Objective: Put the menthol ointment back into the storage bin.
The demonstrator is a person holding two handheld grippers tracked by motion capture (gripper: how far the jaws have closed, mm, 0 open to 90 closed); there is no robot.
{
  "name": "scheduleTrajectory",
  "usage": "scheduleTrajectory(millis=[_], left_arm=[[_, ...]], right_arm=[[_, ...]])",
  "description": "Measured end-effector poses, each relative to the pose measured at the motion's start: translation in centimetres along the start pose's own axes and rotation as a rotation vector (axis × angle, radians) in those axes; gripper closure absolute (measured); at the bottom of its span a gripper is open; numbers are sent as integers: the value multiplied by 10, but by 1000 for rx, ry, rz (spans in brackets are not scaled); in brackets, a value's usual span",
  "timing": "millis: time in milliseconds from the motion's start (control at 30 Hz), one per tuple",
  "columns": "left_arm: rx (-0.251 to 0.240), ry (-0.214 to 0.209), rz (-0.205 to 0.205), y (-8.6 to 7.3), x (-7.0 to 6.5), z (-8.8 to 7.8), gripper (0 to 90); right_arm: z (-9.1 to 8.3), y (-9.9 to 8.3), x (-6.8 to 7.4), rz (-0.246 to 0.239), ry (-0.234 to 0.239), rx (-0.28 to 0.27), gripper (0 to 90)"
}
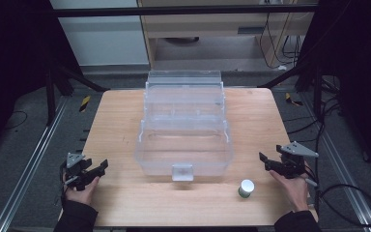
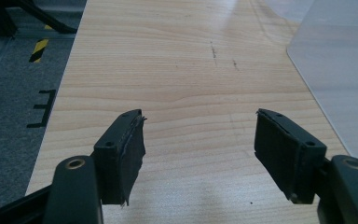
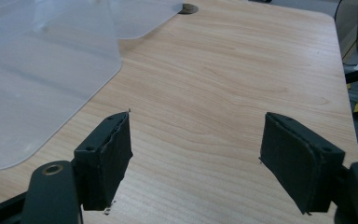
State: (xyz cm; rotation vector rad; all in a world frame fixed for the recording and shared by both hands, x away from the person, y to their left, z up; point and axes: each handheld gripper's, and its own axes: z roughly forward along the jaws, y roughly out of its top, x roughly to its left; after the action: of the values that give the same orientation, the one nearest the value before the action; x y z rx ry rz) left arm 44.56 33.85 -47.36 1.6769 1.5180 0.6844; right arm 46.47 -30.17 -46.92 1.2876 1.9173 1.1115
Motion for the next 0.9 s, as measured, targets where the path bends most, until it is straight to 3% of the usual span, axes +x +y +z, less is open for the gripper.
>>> scheduleTrajectory(millis=[333, 433, 600, 633, 867, 900], left_arm=[[36, -12, 36, -1, -4, 3, 335], [43, -21, 32, -2, -4, 4, 330], [60, -22, 36, -2, -5, 6, 330], [61, -24, 36, -2, -4, 7, 330], [69, -40, 37, -3, -4, 7, 337], [71, -42, 37, -3, -4, 7, 338]], right_arm=[[-3, 10, 6, -60, 32, 17, 291], [-6, 22, 10, -95, 41, 19, 317], [-8, 39, 12, -135, 88, 51, 314], [-10, 48, 14, -177, 108, 68, 299], [-13, 64, 20, -242, 168, 107, 301], [-14, 69, 23, -269, 185, 125, 299]])
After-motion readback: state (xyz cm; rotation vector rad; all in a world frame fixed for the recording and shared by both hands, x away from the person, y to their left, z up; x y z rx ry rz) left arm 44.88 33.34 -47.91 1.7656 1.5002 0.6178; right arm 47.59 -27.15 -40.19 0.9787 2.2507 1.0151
